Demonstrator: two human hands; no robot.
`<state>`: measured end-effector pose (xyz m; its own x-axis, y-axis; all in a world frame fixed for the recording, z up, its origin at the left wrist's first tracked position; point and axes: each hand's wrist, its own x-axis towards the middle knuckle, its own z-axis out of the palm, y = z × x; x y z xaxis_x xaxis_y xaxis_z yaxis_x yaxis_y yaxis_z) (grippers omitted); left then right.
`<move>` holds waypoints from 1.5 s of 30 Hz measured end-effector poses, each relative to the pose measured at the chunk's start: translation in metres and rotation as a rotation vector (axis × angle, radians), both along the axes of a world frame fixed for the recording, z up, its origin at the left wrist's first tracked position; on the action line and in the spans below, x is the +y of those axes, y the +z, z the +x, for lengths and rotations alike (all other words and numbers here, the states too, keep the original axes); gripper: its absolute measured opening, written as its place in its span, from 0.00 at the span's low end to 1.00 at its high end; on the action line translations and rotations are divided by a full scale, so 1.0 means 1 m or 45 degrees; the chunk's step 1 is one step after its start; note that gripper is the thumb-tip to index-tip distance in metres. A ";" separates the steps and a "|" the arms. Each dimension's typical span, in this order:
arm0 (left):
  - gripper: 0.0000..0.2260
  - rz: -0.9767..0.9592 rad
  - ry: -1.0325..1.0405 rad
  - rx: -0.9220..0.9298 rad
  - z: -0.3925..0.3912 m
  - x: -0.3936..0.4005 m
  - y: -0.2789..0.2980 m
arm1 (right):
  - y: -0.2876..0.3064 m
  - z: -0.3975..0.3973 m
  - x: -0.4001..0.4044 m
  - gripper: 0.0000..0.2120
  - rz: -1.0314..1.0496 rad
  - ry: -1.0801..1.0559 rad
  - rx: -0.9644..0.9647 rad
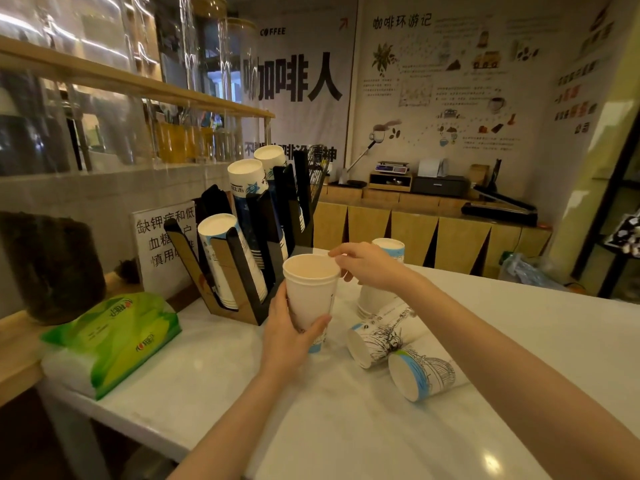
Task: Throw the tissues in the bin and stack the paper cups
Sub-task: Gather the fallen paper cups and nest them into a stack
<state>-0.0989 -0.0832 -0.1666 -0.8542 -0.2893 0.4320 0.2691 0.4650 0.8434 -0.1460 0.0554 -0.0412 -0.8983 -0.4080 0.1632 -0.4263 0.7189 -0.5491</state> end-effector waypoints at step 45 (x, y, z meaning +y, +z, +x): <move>0.37 -0.749 -0.276 -0.315 0.006 0.095 0.105 | 0.016 0.054 0.169 0.23 -0.023 -0.276 -0.323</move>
